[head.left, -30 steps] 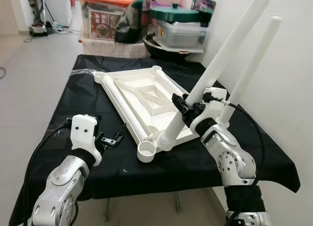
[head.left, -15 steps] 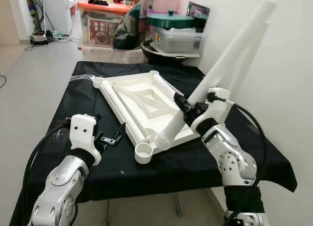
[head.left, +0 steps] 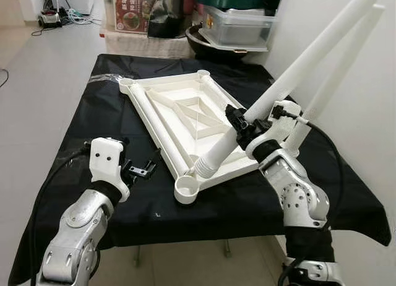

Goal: Building children table

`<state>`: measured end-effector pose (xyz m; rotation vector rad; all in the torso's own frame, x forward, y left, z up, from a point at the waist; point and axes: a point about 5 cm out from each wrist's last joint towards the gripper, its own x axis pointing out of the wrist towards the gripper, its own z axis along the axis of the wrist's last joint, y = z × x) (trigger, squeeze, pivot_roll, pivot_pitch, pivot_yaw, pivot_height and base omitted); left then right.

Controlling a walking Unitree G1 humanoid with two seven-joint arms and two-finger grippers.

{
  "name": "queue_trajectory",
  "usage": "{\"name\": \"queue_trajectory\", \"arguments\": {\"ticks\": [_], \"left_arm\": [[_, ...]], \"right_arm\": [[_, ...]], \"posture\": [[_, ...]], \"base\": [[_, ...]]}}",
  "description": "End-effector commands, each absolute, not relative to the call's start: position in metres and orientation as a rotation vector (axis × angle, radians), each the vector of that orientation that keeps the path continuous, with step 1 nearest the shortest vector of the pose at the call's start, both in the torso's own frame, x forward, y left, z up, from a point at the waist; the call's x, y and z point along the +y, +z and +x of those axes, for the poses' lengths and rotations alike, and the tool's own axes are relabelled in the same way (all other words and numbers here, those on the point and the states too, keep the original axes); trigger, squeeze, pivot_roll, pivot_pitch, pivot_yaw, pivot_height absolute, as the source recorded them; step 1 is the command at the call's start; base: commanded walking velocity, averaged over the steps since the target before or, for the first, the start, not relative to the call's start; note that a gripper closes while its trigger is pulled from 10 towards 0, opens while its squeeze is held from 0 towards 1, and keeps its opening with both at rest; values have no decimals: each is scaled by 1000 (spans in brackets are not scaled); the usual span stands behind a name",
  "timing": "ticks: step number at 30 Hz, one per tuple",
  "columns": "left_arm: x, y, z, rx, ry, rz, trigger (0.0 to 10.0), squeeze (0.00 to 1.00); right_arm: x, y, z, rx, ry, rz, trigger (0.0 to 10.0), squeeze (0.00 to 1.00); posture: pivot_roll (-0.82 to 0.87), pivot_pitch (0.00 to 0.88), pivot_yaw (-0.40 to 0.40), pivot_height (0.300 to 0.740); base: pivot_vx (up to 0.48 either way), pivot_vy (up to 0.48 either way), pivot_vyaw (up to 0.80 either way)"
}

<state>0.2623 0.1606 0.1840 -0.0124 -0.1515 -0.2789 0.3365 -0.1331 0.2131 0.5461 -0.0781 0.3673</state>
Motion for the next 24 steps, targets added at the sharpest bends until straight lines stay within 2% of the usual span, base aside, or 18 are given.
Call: {"name": "queue_trajectory", "arguments": {"ticks": [1, 4, 14, 24], "left_arm": [[158, 187, 261, -177, -291, -16, 10000, 0], [158, 187, 261, -180, -291, -21, 10000, 0], [157, 189, 260, -189, -302, -35, 10000, 0], [156, 189, 258, -195, -312, -37, 10000, 0]], "right_arm": [[-135, 215, 335, -78, 366, 558, 0, 0], [-135, 215, 335, -78, 366, 558, 0, 0], [-136, 220, 335, -91, 373, 648, 0, 0], [-134, 219, 333, -88, 382, 650, 0, 0]], "posture": [[105, 0, -145, 740], [105, 0, -145, 740], [103, 0, -141, 740], [105, 0, -142, 740]], "base": [[0, 0, 0], [0, 0, 0], [304, 0, 0], [307, 0, 0]]}}
